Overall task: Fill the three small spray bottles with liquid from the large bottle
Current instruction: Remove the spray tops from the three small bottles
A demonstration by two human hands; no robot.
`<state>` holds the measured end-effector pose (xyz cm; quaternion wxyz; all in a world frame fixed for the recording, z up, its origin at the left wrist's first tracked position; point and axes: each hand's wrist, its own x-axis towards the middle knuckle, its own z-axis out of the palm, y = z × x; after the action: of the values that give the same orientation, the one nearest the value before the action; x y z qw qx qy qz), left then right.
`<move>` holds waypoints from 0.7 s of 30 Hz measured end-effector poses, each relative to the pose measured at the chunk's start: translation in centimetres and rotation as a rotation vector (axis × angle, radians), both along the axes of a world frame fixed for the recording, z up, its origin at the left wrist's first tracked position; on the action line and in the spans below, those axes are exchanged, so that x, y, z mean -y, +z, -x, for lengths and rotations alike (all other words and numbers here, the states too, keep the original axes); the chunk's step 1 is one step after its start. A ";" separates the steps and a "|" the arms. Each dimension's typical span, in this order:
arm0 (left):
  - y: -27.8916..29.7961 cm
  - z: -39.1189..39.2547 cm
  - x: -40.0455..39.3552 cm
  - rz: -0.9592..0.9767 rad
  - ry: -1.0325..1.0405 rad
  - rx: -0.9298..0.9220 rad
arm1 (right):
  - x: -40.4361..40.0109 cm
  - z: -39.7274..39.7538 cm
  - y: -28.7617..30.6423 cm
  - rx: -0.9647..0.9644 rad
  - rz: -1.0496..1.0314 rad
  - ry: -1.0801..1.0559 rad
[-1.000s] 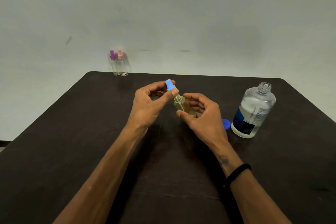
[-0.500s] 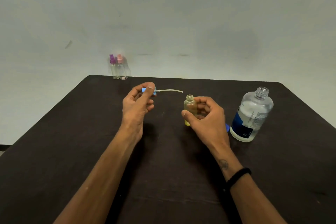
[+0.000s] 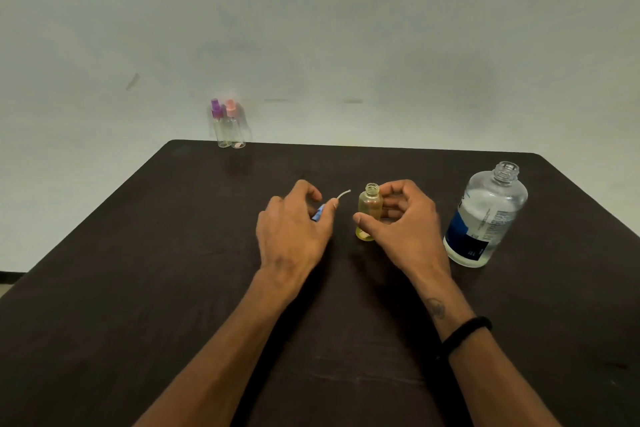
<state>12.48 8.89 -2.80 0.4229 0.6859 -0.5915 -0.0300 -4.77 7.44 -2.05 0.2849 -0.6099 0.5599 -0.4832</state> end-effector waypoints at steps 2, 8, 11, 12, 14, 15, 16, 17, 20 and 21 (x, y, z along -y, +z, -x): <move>-0.3 0.5 -0.1 -0.005 -0.016 0.108 | 0.0 0.4 0.3 -0.040 -0.014 0.019; -0.5 1.4 -0.5 -0.097 -0.038 0.235 | -0.2 0.6 0.3 -0.065 -0.051 0.037; -0.5 1.6 -0.3 -0.126 -0.052 0.225 | -0.2 0.5 0.0 -0.060 -0.059 0.040; -0.6 1.6 -0.2 -0.132 -0.056 0.213 | -0.3 0.5 -0.1 -0.054 -0.056 0.042; -0.6 1.5 -0.1 -0.146 -0.057 0.193 | -0.5 0.4 0.0 -0.034 -0.017 0.038; -0.5 1.4 0.0 -0.149 -0.057 0.186 | -0.6 0.4 0.1 -0.029 0.011 0.037; -0.5 1.3 0.1 -0.150 -0.057 0.179 | -0.8 0.3 0.3 -0.025 0.037 0.039; -0.5 1.2 0.1 -0.148 -0.059 0.169 | -1.0 0.3 0.5 -0.020 0.060 0.043; -0.7 0.9 0.2 -0.119 -0.064 0.117 | -1.6 0.0 0.9 0.020 0.129 0.043; -0.8 0.7 0.2 -0.100 -0.059 0.100 | -1.9 -0.2 1.0 0.032 0.155 0.035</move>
<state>11.79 8.69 -3.58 0.3570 0.6891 -0.6295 -0.0378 -4.53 9.30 -1.01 0.2541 -0.6320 0.5053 -0.5298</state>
